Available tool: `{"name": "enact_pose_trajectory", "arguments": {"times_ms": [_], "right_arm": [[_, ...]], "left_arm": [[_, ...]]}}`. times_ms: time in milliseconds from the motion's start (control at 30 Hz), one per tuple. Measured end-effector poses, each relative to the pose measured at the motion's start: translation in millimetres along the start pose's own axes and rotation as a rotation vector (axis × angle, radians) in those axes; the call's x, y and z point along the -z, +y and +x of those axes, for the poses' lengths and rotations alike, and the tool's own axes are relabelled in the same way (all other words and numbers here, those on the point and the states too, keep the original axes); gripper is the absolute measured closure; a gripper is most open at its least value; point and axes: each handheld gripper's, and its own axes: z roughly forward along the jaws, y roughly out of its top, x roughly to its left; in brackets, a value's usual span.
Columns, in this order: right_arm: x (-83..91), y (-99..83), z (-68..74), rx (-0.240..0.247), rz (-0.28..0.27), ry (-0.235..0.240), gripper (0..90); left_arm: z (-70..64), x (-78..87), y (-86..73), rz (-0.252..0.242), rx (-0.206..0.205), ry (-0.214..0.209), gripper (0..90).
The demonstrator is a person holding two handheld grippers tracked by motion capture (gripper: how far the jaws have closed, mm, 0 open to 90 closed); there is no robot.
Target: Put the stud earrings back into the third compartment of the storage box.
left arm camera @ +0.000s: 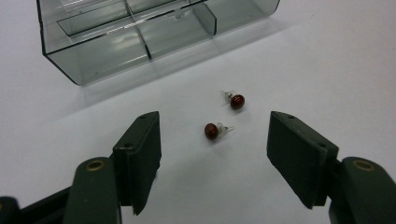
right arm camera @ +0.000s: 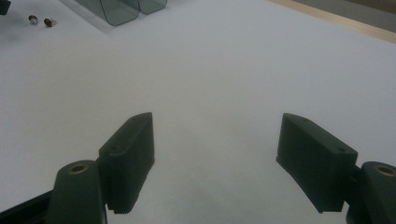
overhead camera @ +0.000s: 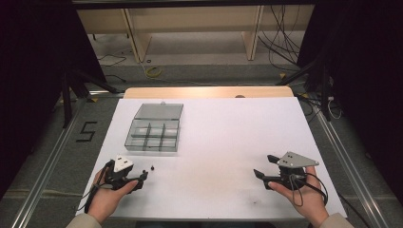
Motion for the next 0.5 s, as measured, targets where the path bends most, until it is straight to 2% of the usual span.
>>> {"name": "enact_pose_trajectory", "arguments": {"times_ms": [200,333,500], "right_arm": [[-1.1,-1.1,-2.0,-0.013,0.005,-0.005,28.1],[-1.9,-1.1,-1.9,-0.017,0.007,-0.008,28.2],[-2.1,-0.8,-1.5,-0.016,0.009,-0.008,28.1]], "left_arm": [[-0.2,-3.3,2.4,-0.002,0.009,0.007,37.8],[0.2,-8.1,2.2,0.016,0.011,0.002,40.4],[3.6,-16.0,4.2,0.031,0.041,-0.002,44.0]]}}
